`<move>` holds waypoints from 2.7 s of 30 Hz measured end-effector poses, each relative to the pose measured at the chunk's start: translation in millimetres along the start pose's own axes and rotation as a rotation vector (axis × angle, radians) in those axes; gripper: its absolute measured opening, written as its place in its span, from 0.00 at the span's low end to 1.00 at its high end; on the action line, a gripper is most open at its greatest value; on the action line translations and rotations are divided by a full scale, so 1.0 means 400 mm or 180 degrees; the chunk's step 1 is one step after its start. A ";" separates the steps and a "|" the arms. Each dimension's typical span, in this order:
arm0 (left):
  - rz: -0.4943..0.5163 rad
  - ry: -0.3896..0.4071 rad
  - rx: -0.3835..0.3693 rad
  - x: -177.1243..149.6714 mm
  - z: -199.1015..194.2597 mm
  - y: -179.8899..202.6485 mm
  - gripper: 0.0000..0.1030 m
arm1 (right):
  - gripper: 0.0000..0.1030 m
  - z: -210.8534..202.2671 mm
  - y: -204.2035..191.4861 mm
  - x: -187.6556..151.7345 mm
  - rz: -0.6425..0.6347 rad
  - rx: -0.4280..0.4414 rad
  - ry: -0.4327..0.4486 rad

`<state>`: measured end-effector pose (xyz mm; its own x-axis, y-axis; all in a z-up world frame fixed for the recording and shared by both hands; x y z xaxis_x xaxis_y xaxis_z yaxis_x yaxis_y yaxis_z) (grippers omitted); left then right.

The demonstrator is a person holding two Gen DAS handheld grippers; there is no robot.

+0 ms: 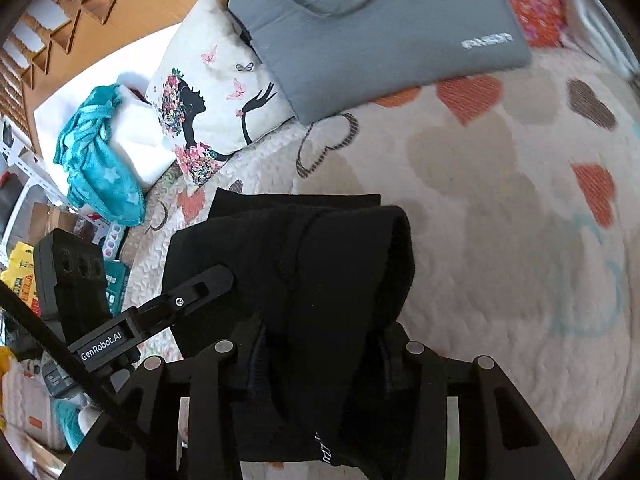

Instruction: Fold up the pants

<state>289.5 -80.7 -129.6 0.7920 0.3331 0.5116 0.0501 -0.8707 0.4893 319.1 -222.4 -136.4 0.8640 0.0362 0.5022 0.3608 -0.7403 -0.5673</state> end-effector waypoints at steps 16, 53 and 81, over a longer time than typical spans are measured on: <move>-0.0597 0.0131 0.0043 0.087 -0.037 -0.150 0.53 | 0.71 0.040 0.156 0.065 0.0559 -0.0251 0.0155; -0.0641 0.0020 0.0158 -0.094 -0.028 -0.096 0.55 | 0.79 -0.009 0.111 -0.082 0.1428 0.0935 -0.0093; -0.0985 -0.0027 -0.0116 0.053 0.105 -0.156 0.58 | 0.78 0.065 0.041 -0.164 0.1168 0.1093 -0.0341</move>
<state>328.6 -34.6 -178.8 0.7475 0.5773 0.3285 0.2681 -0.7147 0.6460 277.3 -219.5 -195.6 0.9800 -0.1028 0.1705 0.1062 -0.4546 -0.8843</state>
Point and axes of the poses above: each gripper's, at about its wrist camera, not at the fingertips, and z roughly the way its jaws point, y to its right, x to its top, the point moved 8 cm from there along z, roughly the way its jaws point, and after that the axes turned 1 degree about x, right-handed, at the moved point
